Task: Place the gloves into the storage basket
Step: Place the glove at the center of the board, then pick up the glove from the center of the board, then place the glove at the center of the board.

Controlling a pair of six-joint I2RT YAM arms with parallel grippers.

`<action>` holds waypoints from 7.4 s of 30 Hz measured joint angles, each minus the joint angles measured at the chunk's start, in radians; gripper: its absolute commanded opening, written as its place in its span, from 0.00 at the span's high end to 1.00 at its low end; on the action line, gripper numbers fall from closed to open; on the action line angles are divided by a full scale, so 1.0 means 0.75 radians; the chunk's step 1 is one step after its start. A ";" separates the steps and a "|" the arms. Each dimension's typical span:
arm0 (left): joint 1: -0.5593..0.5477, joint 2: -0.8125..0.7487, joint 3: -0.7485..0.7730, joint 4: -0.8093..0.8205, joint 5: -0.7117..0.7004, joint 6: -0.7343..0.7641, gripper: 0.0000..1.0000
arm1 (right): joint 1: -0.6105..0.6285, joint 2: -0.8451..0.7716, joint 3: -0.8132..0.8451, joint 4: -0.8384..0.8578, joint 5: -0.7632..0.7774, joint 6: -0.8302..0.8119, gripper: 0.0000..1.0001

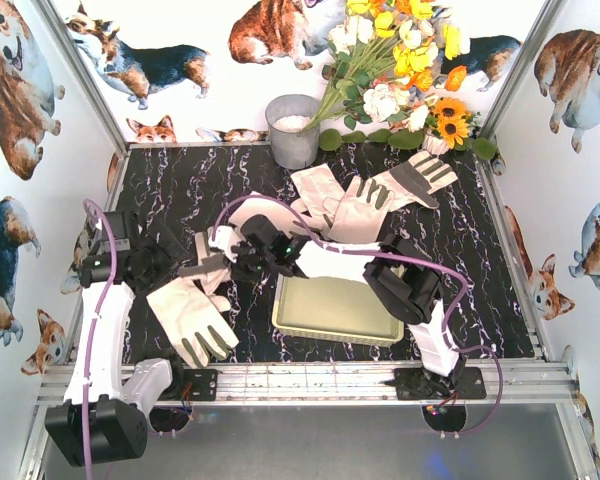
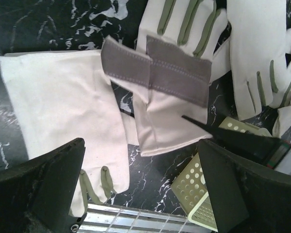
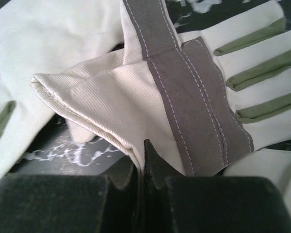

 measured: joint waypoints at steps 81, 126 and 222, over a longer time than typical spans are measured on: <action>-0.376 1.849 1.308 0.366 0.282 0.428 0.60 | -0.640 -1.020 -0.247 -0.506 0.282 0.794 0.16; -0.248 1.233 0.889 1.014 0.483 -0.131 1.00 | -0.640 -0.990 -0.250 -0.530 0.457 0.910 0.18; -0.884 1.736 1.057 1.026 0.545 -0.043 0.52 | -1.131 -0.312 -0.278 -0.678 0.421 1.158 0.89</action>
